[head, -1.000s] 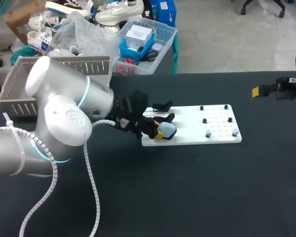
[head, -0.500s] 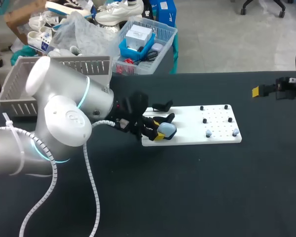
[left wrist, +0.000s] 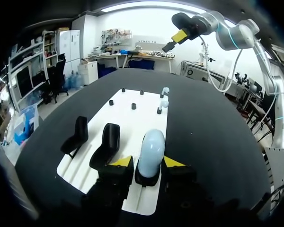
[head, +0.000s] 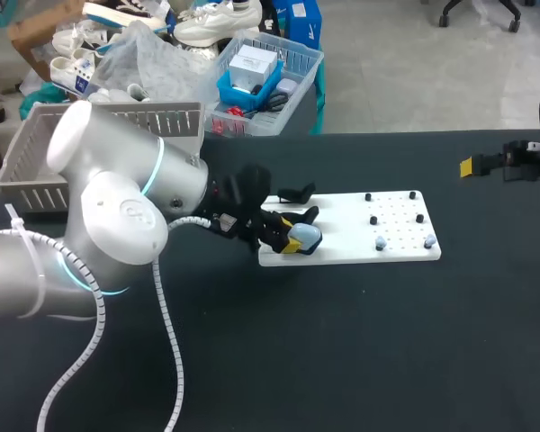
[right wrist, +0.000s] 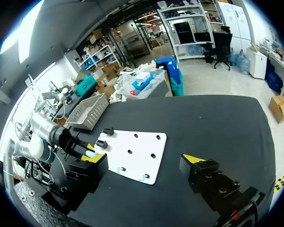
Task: Pick up each earbud case from the left stands, insert the matching earbuds, close the lid, and place the case in the box.
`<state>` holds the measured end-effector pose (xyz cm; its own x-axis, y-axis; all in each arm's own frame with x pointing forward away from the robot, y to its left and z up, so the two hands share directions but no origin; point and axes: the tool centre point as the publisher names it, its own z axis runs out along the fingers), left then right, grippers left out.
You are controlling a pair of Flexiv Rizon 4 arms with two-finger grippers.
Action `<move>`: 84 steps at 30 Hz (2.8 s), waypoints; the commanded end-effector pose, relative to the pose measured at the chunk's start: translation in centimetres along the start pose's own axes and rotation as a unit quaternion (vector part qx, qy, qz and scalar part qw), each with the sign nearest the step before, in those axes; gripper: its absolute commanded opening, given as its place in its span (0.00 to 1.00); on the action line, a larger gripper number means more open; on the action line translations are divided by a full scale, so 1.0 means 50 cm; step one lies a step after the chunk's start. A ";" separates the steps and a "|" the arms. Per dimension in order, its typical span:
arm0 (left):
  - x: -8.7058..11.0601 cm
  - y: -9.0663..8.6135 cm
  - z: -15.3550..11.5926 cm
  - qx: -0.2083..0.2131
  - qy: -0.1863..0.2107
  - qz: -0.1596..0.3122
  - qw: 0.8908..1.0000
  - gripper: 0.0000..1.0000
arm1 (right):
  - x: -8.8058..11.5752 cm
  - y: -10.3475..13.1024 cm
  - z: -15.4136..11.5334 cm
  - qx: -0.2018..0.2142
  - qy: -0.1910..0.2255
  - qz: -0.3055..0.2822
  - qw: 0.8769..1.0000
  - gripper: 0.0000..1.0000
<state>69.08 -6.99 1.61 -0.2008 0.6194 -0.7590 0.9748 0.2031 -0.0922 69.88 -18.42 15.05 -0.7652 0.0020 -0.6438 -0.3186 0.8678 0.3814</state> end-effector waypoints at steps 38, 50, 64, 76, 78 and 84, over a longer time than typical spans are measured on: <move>-0.028 -0.006 -0.030 -0.015 -0.033 0.002 0.999 0.00 | -0.001 -0.002 0.000 -0.002 0.001 0.000 1.000 1.00; -0.055 -0.016 -0.063 -0.029 -0.060 0.016 0.998 0.00 | -0.001 -0.002 0.000 -0.002 0.001 0.000 1.000 1.00; -0.114 -0.041 -0.104 -0.072 -0.090 0.020 0.993 0.00 | -0.049 0.080 0.078 -0.050 0.070 -0.090 0.992 1.00; -0.186 -0.060 -0.100 -0.061 -0.117 0.041 0.990 0.00 | -0.027 0.172 0.086 -0.084 0.091 -0.130 0.984 1.00; -0.193 -0.061 -0.098 -0.060 -0.118 0.042 0.990 0.00 | -0.022 0.189 0.083 -0.087 0.093 -0.133 0.983 1.00; -0.206 -0.058 -0.087 -0.062 -0.121 0.044 0.990 0.00 | -0.011 0.242 0.088 -0.105 0.096 -0.148 0.979 1.00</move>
<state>67.58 -10.15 12.74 -0.0742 0.4476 -0.8911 0.9661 0.2538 0.0470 69.04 -6.32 17.03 -0.7098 -0.3430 -0.6152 -0.6268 0.7061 0.3295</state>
